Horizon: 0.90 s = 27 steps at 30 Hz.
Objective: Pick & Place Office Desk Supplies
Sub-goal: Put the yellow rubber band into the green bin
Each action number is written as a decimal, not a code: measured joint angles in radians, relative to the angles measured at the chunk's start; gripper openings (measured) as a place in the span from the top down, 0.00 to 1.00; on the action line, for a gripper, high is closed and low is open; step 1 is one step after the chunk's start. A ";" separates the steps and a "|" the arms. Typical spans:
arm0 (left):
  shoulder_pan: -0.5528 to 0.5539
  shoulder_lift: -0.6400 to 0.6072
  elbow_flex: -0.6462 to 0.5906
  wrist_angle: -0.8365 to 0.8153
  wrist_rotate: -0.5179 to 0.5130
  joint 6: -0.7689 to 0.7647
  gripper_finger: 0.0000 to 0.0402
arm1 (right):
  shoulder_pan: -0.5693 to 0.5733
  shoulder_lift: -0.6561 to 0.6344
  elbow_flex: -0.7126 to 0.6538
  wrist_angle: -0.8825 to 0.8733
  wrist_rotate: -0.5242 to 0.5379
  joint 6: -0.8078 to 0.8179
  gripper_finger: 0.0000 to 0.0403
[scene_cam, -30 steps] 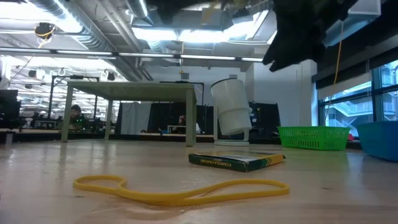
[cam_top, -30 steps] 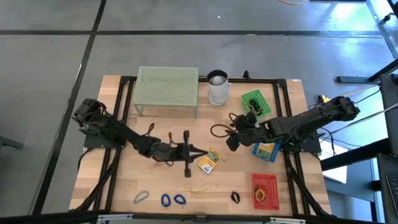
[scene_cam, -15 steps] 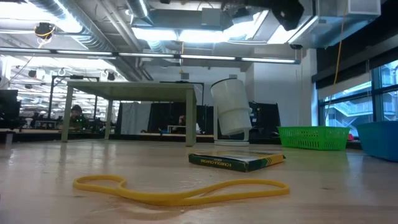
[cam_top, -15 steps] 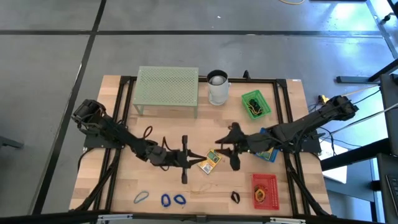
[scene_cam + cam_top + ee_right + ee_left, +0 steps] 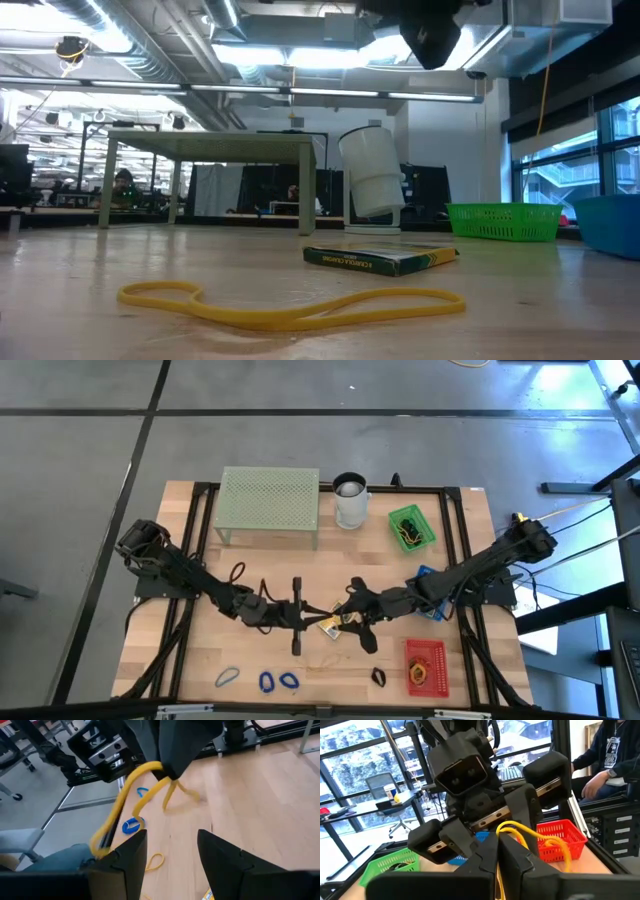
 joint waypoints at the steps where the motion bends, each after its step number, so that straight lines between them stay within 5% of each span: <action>1: 0.000 0.000 0.000 -0.001 0.000 0.000 0.99 | 0.000 0.000 0.000 0.002 0.000 0.000 0.56; 20: -0.001 0.000 0.000 -0.089 -0.017 0.001 0.99 | -0.003 0.000 0.000 0.002 0.002 0.037 0.56; 27: -0.001 0.000 0.000 -0.090 -0.039 0.002 0.99 | -0.002 0.000 0.000 0.002 0.001 0.038 0.48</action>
